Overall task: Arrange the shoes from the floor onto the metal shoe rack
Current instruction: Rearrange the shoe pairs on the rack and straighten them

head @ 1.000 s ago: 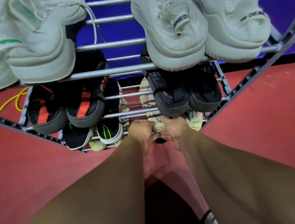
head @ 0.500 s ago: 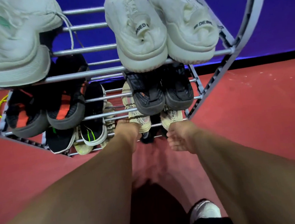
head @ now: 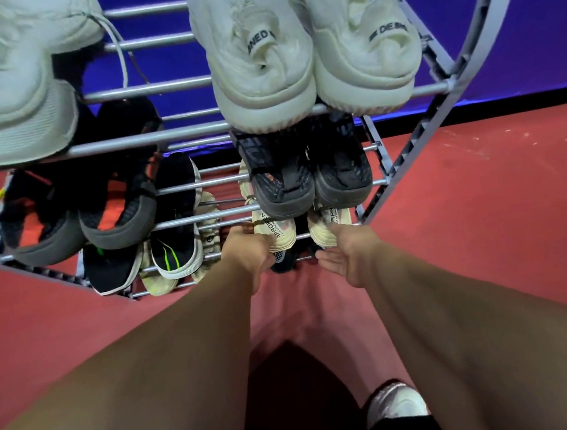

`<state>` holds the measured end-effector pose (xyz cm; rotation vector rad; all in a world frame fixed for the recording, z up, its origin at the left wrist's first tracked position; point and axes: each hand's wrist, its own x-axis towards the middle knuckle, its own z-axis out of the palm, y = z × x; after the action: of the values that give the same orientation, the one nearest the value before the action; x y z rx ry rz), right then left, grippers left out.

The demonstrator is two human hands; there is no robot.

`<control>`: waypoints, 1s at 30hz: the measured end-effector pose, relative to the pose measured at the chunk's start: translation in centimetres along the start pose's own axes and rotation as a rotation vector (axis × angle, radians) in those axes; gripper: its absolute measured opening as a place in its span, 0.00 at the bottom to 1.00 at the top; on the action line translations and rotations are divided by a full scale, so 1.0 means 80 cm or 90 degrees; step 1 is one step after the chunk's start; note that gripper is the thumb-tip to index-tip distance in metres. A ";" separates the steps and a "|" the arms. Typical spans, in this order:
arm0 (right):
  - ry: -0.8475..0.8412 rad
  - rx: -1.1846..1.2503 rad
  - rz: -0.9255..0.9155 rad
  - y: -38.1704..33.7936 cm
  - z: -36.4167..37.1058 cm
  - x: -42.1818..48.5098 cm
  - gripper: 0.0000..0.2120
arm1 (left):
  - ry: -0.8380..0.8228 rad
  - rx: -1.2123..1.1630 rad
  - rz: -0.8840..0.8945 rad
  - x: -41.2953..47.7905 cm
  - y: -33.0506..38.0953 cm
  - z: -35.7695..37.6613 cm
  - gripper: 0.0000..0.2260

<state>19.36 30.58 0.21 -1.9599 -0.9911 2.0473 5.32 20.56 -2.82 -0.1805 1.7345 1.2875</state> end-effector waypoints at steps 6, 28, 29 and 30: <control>0.085 0.043 -0.076 0.002 0.005 0.010 0.19 | 0.007 0.003 0.007 -0.001 -0.003 0.004 0.13; 0.009 0.116 -0.011 -0.021 -0.018 -0.021 0.10 | 0.000 0.104 -0.010 -0.012 0.011 0.012 0.17; -0.006 0.095 0.000 -0.023 -0.023 -0.028 0.08 | -0.001 0.123 -0.006 -0.014 0.012 0.010 0.17; -0.021 0.076 0.013 -0.024 -0.028 -0.032 0.07 | -0.002 0.135 -0.002 -0.017 0.014 0.009 0.16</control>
<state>21.14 31.51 3.58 -1.8897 -0.8386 2.1040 5.81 21.11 -1.10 -0.0588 1.8535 1.0923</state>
